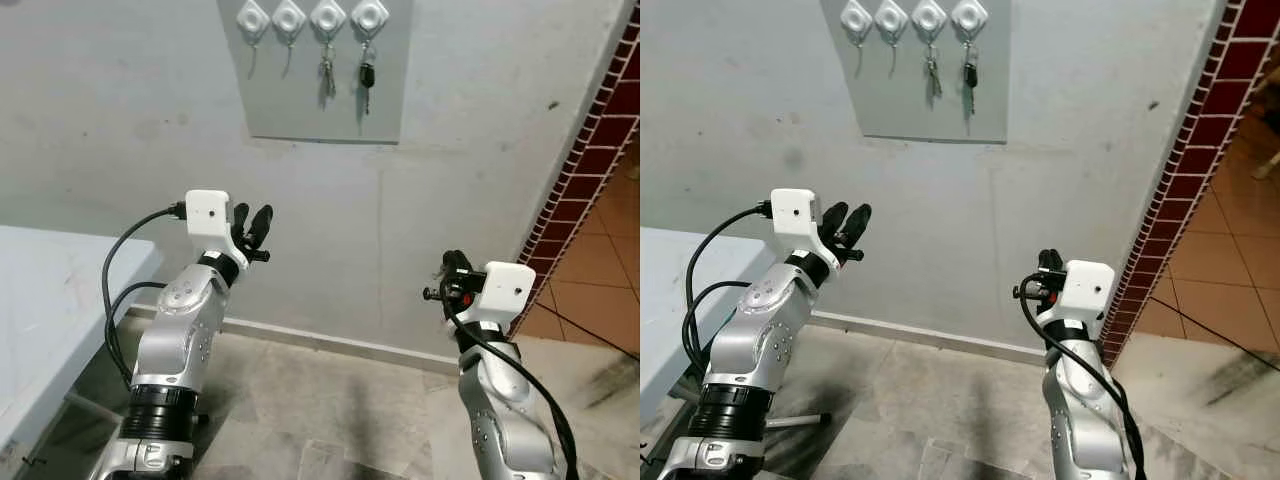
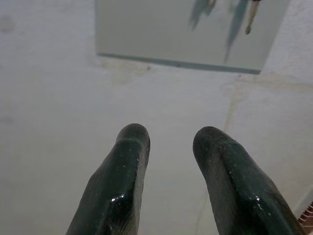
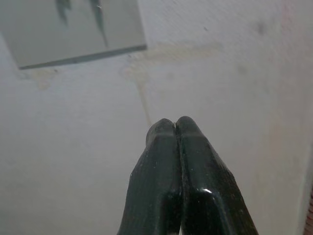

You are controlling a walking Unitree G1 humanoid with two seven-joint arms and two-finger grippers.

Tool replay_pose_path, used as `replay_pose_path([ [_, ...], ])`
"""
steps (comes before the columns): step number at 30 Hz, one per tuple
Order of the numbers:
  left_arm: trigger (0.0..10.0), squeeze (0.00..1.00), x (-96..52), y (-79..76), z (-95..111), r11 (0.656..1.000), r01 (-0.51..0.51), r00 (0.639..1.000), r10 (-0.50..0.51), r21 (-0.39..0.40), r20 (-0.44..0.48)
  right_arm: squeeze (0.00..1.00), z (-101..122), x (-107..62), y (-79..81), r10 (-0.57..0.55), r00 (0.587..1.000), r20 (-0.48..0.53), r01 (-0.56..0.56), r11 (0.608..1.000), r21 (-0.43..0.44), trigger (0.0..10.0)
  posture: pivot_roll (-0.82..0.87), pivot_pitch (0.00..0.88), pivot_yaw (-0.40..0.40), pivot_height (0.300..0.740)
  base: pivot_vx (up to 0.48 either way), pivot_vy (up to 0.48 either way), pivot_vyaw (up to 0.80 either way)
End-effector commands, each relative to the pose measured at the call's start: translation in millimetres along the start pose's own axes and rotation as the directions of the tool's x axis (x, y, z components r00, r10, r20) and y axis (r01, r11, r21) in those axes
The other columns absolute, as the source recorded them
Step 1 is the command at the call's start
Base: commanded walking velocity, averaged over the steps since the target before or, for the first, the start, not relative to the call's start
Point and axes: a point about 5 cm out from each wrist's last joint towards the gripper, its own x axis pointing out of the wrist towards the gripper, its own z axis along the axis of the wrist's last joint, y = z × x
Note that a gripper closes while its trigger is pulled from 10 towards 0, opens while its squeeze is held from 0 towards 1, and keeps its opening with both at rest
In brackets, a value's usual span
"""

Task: Hang keys on a hook

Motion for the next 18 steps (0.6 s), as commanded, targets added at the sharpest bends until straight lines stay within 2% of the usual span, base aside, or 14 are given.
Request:
replay_pose_path([
  [1,10.0,0.0,-2.7,6.8,1,0.999,-0.03,1.0,0.03,0.017,0.008,0.0,-1,2.6,4.4,0.021,1.0,-0.002,-0.021,1.0,0.004,10.0,0.13,0.0,0.033,0.74,0.0,0.0,0.0],
  [5,10.0,0.0,-4.5,6.1,-3,1.0,-0.024,1.0,0.024,0.01,0.004,0.0,8,8.8,-0.8,0.039,0.999,0.03,-0.038,0.999,-0.034,10.0,0.12,0.0,0.013,0.74,0.0,0.0,0.0],
  [11,10.0,0.0,-2.5,14.4,-1,0.998,-0.061,0.998,0.061,-0.007,0.012,0.0,11,9.3,-6.6,0.033,0.999,0.037,-0.031,0.998,-0.048,10.0,0.12,0.0,0.005,0.74,0.0,0.0,0.0],
  [14,10.0,0.0,-2.9,13.8,-1,0.998,-0.063,0.998,0.063,-0.009,0.013,0.0,10,9.1,-6.5,0.034,0.999,0.037,-0.032,0.998,-0.049,10.0,0.12,0.0,0.003,0.74,0.0,0.0,0.0],
  [18,10.0,0.0,-4.7,12.0,-4,0.998,-0.062,0.998,0.062,-0.023,0.008,0.0,9,7.8,-3.8,0.04,0.999,0.034,-0.039,0.998,-0.044,10.0,0.13,0.0,-0.001,0.74,0.0,0.262,0.0],
])
